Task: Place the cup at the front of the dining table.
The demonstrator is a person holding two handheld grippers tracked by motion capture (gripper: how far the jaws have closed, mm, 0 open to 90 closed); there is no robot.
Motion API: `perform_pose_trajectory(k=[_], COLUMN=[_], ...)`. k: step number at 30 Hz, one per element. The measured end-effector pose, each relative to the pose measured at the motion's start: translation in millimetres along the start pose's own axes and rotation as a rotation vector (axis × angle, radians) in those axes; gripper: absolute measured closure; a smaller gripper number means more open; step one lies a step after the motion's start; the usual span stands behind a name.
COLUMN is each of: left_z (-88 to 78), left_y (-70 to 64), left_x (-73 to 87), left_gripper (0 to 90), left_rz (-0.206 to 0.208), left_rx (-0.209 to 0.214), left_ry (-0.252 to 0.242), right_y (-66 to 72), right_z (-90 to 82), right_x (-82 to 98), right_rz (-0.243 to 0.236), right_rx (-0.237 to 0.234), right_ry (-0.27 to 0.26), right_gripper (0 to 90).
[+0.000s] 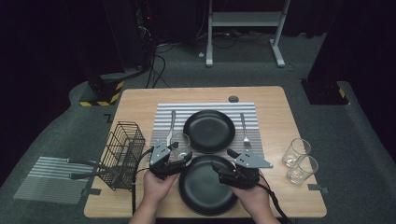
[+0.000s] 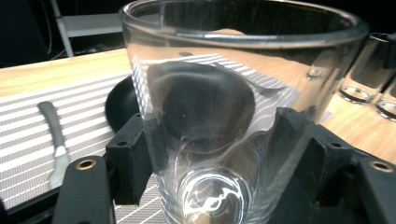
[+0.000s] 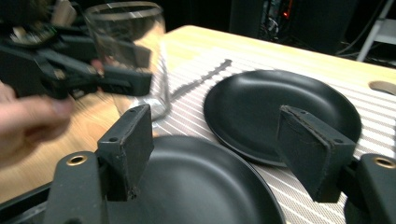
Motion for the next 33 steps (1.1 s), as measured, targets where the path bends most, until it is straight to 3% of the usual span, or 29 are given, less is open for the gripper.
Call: perform_pose_trajectory(k=[9, 10, 11, 16, 18, 24, 28, 32, 33], left_z=[1.0, 1.9, 5.1, 11.1, 14.6, 26.5, 37.7, 46.0, 45.1], left_y=[11.7, 12.6, 10.0, 15.8, 17.6, 24.4, 27.3, 28.6, 31.3], left_x=[3.2, 3.6, 3.5, 5.3, 5.9, 9.1, 12.7, 14.9, 15.5], left_gripper=[30.5, 30.5, 30.5, 30.5, 30.5, 30.5, 30.5, 30.6, 30.6], left_rz=[0.01, 0.0, -0.058, -0.061, -0.057, -0.058, -0.057, -0.058, -0.029], left_rx=[-0.051, -0.054, -0.052, -0.066, -0.076, -0.092, -0.107, -0.121, -0.12], left_ry=[0.018, 0.016, -0.018, 0.005, 0.005, 0.035, 0.055, 0.075, 0.106], right_y=[-26.1, -29.1, -32.2, -46.7, -50.8, -55.9, -58.0, -58.8, -59.2], right_z=[-10.9, -12.8, -14.5, -20.8, -22.9, -27.4, -28.0, -28.4, -28.3], right_x=[29.7, 33.2, 36.6, 52.2, 57.8, 67.0, 70.6, 71.8, 72.3], right_rz=[-0.002, 0.002, 0.002, 0.001, 0.029, 0.058, 0.039, 0.049, 0.051], right_rx=[0.073, 0.083, 0.093, 0.148, 0.155, 0.172, 0.178, 0.182, 0.183], right_ry=[0.046, 0.054, 0.058, 0.072, 0.069, 0.074, 0.081, 0.085, 0.085], right_gripper=[31.2, 31.3, 31.3, 32.0, 32.3, 33.3, 33.5, 33.6, 33.6])
Point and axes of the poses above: each handheld gripper's, and its own axes: z roughly forward along the jaws, x roughly out of its underside, y roughly to its left, the point moved 3 cm from there along z, roughly forward along the jaws, and after that the axes turned 3 degrees about y, right-handed, at the moved point
